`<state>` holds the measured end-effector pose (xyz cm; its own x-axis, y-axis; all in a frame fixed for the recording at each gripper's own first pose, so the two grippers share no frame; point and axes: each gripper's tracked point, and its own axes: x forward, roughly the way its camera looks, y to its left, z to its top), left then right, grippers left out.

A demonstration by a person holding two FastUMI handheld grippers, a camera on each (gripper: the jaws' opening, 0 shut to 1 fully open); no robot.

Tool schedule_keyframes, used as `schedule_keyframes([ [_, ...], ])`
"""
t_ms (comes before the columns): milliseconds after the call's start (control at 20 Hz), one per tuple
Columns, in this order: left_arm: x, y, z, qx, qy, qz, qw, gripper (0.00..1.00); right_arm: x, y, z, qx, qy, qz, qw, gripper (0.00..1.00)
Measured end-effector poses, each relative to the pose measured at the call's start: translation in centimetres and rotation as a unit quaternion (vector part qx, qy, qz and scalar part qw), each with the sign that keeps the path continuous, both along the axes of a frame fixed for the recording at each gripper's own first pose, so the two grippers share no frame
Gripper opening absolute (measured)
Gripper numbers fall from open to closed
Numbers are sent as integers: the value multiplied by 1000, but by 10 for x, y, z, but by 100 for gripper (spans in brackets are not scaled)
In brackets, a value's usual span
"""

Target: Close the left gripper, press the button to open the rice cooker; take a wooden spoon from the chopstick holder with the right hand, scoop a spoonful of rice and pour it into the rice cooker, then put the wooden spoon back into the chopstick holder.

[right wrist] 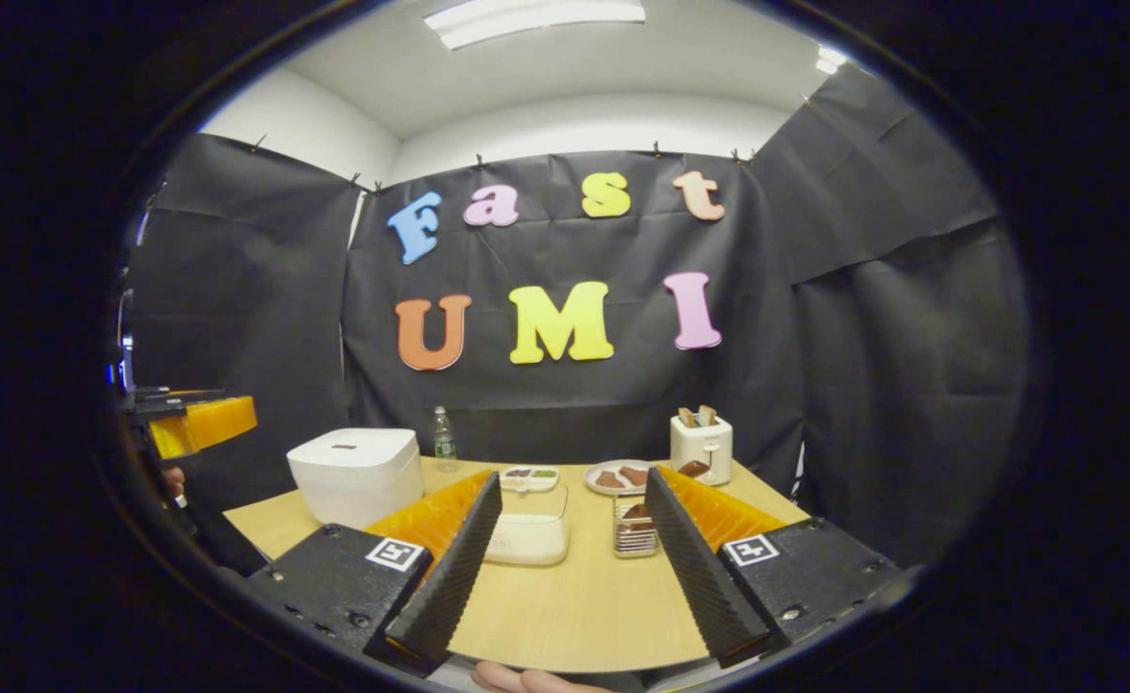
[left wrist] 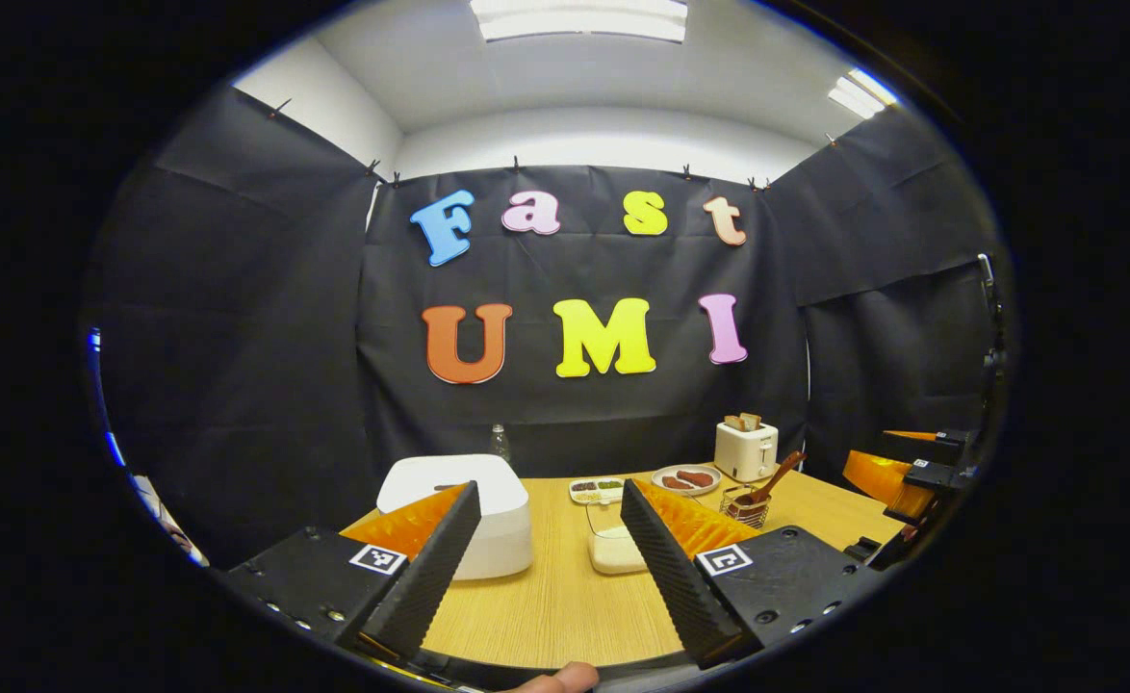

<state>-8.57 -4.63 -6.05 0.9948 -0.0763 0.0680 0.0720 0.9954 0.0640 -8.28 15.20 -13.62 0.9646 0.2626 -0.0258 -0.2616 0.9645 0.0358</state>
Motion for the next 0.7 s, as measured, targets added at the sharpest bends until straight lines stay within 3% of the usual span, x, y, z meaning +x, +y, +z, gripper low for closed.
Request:
schedule_keyframes([
  [250, -18, -8, -12, 10, -17, -4, 1000, 94, 2, -16, 1, 3, -5, -13, 1000, 98],
  [700, -21, -1, -25, -2, 5, 6, 1000, 95, -4, -8, -12, -1, 13, 1, 1000, 98],
])
